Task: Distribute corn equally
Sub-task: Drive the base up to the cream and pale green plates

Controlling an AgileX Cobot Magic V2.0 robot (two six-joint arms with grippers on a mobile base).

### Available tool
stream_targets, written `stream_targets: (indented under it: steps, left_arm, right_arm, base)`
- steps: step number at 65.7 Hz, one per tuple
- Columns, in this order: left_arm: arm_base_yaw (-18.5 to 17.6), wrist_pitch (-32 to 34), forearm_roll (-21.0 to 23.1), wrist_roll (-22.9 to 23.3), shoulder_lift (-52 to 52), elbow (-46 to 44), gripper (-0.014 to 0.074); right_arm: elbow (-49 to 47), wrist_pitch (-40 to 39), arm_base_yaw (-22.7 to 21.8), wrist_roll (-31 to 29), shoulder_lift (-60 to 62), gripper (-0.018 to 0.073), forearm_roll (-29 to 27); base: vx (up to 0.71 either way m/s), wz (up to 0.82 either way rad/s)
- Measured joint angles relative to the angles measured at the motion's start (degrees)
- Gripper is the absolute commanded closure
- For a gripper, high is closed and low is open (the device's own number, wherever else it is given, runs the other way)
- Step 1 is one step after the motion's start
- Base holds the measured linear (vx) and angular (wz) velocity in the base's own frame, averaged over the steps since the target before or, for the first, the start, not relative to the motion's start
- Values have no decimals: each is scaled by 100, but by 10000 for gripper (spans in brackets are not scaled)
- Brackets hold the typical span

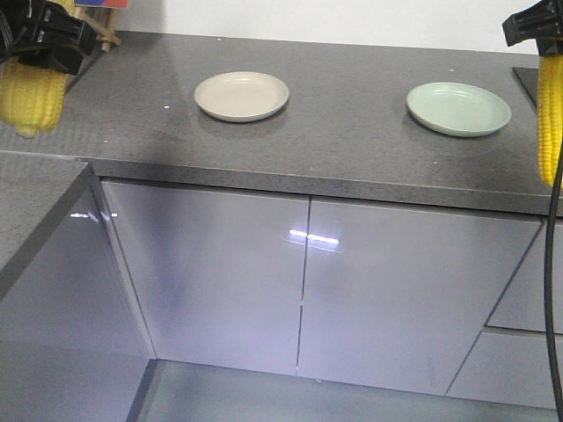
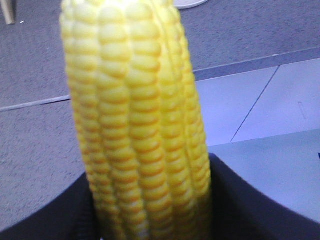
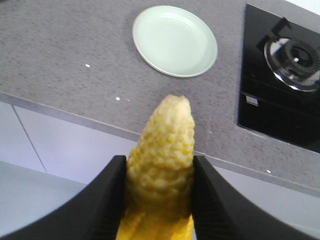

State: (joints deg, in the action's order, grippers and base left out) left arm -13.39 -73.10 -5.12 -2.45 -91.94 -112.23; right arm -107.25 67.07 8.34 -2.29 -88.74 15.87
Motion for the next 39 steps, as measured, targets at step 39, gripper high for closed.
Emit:
stream_targets:
  steps: [39]
  left_arm:
    - [0,-4,-5,0,0,0,377]
  right_arm:
    - [0,0,0,0,0,337,0]
  base:
    - [0,-17]
